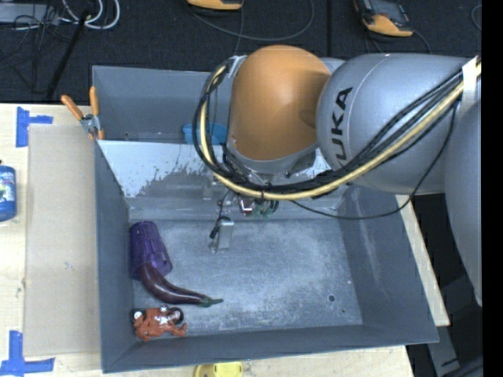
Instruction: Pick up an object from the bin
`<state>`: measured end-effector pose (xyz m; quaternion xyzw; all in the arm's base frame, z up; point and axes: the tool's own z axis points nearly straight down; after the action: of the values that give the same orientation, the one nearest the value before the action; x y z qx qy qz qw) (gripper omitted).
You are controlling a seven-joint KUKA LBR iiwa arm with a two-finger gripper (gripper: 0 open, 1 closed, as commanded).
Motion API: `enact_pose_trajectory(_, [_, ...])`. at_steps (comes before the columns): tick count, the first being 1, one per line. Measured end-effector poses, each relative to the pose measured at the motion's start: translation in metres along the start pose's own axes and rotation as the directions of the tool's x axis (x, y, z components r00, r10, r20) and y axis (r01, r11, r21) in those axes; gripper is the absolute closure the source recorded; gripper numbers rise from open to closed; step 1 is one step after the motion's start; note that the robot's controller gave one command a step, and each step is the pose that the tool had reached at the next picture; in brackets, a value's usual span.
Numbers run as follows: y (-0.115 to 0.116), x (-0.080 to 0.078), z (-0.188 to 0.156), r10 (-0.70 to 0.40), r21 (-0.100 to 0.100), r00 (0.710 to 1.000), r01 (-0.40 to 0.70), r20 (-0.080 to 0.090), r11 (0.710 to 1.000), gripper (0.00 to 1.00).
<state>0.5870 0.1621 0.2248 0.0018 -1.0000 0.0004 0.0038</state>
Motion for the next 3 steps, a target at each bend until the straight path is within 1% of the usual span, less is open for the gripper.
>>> enact_pose_trajectory(1, [-0.001,-0.001,-0.005,0.003,-0.001,1.0,-0.003,0.007,1.0,0.0])
enact_pose_trajectory(2, [0.013,0.026,0.047,0.007,-0.002,1.0,-0.007,0.012,1.0,0.0])
enact_pose_trajectory(3, [0.02,0.019,0.102,-0.092,-0.001,0.996,0.092,0.011,0.996,0.0])
